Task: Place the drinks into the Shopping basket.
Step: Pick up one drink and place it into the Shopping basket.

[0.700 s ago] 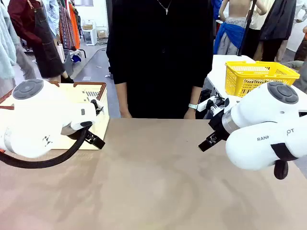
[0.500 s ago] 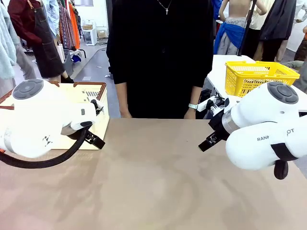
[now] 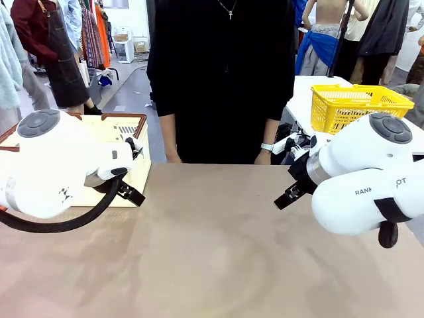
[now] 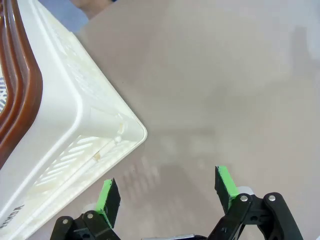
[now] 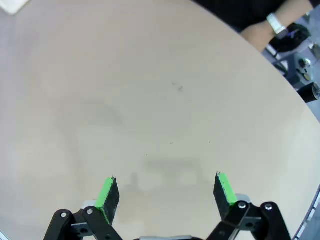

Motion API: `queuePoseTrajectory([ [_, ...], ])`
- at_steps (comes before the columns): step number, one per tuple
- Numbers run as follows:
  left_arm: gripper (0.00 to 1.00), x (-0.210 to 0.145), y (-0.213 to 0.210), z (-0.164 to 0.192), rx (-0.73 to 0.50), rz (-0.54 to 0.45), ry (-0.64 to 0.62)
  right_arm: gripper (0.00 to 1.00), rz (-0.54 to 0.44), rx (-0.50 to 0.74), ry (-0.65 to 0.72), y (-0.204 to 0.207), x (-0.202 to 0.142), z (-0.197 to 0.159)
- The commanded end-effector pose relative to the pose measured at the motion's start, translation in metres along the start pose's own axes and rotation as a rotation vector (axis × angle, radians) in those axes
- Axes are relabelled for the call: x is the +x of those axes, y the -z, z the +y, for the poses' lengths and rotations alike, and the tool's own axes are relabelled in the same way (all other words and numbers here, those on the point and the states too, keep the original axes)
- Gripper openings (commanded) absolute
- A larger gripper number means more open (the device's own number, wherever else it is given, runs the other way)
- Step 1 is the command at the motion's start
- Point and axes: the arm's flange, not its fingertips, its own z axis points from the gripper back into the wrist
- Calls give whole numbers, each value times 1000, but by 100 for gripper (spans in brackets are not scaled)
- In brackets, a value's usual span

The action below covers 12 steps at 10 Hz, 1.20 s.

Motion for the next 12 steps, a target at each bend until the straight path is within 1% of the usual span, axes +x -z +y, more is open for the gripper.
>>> queuePoseTrajectory([
  [1,100,0,0,0,0,0,0,100,0,0,0,0,0,0],
  [12,100,0,0,0,0,0,0,100,0,0,0,0,0,0],
])
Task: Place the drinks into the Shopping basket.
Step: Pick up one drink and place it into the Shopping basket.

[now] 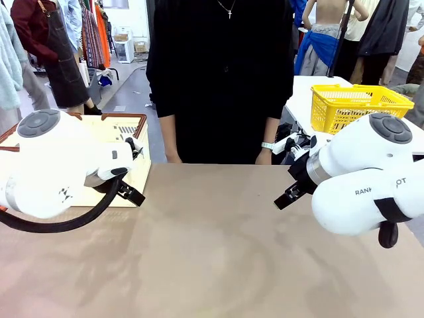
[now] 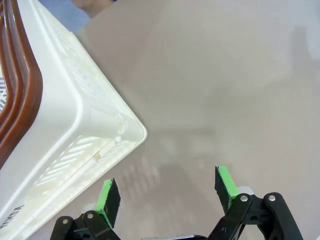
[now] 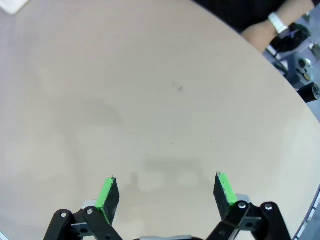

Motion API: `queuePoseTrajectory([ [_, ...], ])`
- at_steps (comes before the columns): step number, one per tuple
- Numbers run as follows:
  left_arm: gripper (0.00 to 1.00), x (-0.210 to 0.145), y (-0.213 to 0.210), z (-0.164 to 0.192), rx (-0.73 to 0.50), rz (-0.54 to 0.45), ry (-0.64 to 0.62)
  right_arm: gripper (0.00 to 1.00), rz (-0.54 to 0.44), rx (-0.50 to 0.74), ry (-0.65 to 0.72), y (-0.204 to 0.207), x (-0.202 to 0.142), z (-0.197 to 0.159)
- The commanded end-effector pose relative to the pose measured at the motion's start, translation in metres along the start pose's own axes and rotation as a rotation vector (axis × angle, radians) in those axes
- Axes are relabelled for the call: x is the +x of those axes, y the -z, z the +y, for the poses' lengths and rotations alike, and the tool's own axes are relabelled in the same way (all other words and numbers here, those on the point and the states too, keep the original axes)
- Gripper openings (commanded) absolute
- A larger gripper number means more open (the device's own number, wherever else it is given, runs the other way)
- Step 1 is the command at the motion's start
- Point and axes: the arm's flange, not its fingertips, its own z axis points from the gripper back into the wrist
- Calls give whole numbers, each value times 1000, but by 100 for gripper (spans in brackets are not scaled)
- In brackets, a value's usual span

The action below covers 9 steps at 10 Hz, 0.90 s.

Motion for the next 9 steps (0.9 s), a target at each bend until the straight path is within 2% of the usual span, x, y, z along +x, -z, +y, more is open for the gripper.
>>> queuePoseTrajectory([
  [1,100,2,7,6,-161,191,-33,100,113,168,5,10,-1,-3],
  [2,100,1,2,5,-355,187,-41,100,222,257,43,15,-11,-5],
  [3,100,1,-12,2,-497,268,-136,100,287,433,158,5,-22,-11],
  [4,100,-3,-35,4,-622,279,-181,100,276,563,352,-19,-30,-24],
  [5,100,-9,-68,12,-800,199,-216,100,236,723,462,-59,-42,-42],
  [7,100,-26,-130,42,-1041,-10,-294,100,64,998,483,-126,-70,-69],
  [8,100,-42,-159,69,-1046,-124,-333,100,-30,1070,528,-152,-90,-87],
  [9,100,-68,-190,114,-1009,-249,-390,100,-144,1109,621,-176,-119,-117],
])
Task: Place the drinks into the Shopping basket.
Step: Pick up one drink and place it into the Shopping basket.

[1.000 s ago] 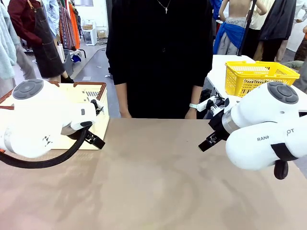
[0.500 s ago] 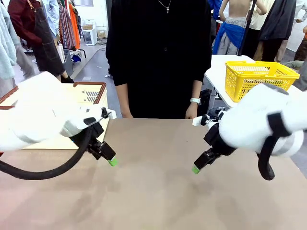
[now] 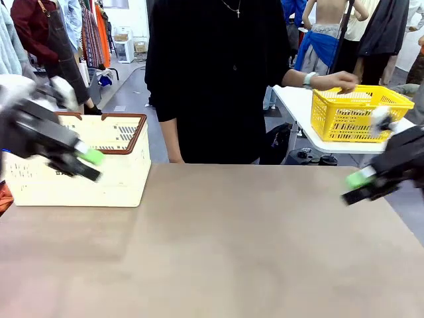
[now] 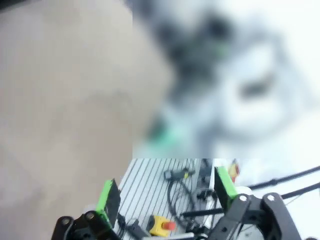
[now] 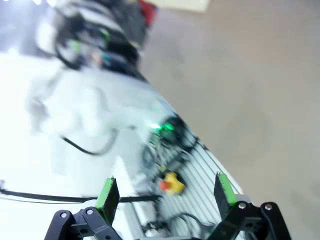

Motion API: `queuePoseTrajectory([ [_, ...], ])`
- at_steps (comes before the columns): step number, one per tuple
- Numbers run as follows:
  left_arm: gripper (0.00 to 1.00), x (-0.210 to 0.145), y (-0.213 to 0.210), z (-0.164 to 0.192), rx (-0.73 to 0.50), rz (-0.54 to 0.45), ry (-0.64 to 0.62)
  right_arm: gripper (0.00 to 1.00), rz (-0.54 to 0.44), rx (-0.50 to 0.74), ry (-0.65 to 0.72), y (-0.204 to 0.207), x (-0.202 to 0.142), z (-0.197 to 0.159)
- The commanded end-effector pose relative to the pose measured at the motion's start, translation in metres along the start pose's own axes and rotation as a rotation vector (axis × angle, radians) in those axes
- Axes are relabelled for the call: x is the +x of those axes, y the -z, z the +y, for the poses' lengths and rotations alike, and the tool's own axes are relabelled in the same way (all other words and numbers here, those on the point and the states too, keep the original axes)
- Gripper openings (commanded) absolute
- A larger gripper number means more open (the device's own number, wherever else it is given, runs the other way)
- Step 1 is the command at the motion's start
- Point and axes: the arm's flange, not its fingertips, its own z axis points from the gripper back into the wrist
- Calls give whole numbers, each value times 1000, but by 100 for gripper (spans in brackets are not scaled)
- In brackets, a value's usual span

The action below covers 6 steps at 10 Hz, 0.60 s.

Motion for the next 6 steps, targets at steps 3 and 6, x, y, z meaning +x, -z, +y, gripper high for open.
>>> queuePoseTrajectory([
  [3,100,-62,-172,45,-34,-494,-99,100,-480,193,106,-130,-65,-48],
  [6,100,-120,-227,101,-96,-718,-217,100,-679,279,210,-174,-97,-102],
])
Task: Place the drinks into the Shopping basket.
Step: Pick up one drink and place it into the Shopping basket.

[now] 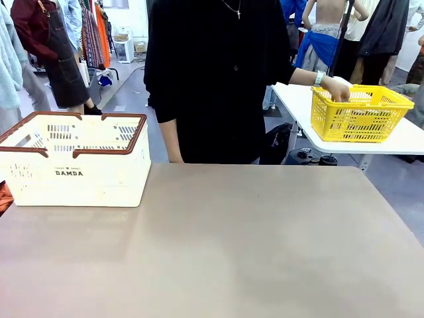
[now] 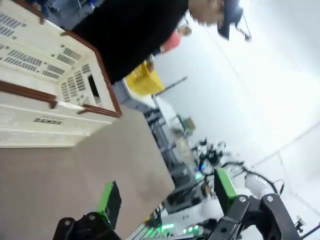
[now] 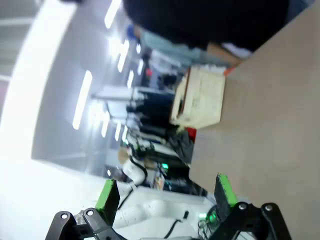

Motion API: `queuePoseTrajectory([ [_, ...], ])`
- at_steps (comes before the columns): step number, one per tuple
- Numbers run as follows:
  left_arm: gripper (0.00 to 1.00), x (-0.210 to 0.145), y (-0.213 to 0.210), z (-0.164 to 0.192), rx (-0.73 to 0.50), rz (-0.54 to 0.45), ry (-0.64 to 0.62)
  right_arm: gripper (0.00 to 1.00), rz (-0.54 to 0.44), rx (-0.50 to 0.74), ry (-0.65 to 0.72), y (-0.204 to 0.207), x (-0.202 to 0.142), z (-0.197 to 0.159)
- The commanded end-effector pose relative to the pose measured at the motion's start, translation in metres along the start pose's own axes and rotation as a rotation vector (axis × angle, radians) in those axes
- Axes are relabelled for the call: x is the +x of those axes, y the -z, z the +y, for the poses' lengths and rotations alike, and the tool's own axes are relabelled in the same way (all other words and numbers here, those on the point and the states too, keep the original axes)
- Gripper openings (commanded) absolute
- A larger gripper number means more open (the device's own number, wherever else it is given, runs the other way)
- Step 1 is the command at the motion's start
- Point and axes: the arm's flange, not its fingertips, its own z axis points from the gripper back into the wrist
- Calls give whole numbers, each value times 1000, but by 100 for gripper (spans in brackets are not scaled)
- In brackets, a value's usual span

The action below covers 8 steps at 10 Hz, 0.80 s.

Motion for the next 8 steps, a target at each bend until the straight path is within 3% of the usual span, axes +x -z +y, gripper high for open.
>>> queuePoseTrajectory([
  [1,100,10,-1,22,-68,-54,-23,100,-48,56,-17,1,17,-15],
  [2,100,12,2,27,-32,-59,-29,100,-56,-14,-85,11,13,-15],
  [3,100,11,15,27,71,-55,26,100,-42,22,17,-6,5,-15],
  [4,100,1,-7,34,-28,-67,-52,100,-42,22,17,-6,5,-15],
  [8,100,1,-7,34,-28,-67,-52,100,-42,22,17,-6,5,-15],
])
